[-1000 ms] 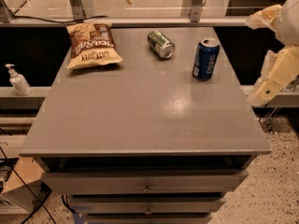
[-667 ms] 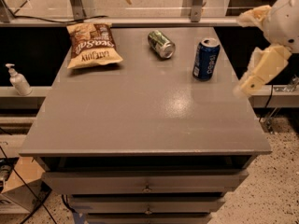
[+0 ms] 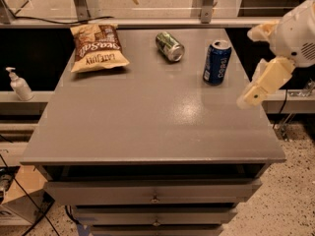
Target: Knock pepsi can over
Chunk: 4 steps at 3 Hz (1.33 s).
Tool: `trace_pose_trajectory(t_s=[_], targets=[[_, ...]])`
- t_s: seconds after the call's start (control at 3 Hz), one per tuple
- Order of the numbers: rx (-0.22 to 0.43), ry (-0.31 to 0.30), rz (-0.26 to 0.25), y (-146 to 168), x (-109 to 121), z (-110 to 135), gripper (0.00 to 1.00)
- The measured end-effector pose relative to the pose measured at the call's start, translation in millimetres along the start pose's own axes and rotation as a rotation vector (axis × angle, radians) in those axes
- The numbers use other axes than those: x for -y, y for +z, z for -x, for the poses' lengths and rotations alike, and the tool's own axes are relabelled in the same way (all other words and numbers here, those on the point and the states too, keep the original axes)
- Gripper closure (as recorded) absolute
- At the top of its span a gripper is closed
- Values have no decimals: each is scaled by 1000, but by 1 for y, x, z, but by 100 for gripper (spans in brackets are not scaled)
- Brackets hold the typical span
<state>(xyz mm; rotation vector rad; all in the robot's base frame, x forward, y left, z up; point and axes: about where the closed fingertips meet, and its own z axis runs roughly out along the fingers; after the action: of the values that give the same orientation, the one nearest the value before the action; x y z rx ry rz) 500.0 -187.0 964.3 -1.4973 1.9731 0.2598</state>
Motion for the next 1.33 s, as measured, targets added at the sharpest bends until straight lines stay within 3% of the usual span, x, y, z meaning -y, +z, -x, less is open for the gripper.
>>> trace_pose_trajectory(t_s=[0.33,0.67,1.33], targets=[[40,90,-34,24,21,-12,0],[62,141,-88,48,50,-22,0],[155,275,-147,94,107,-49,0]])
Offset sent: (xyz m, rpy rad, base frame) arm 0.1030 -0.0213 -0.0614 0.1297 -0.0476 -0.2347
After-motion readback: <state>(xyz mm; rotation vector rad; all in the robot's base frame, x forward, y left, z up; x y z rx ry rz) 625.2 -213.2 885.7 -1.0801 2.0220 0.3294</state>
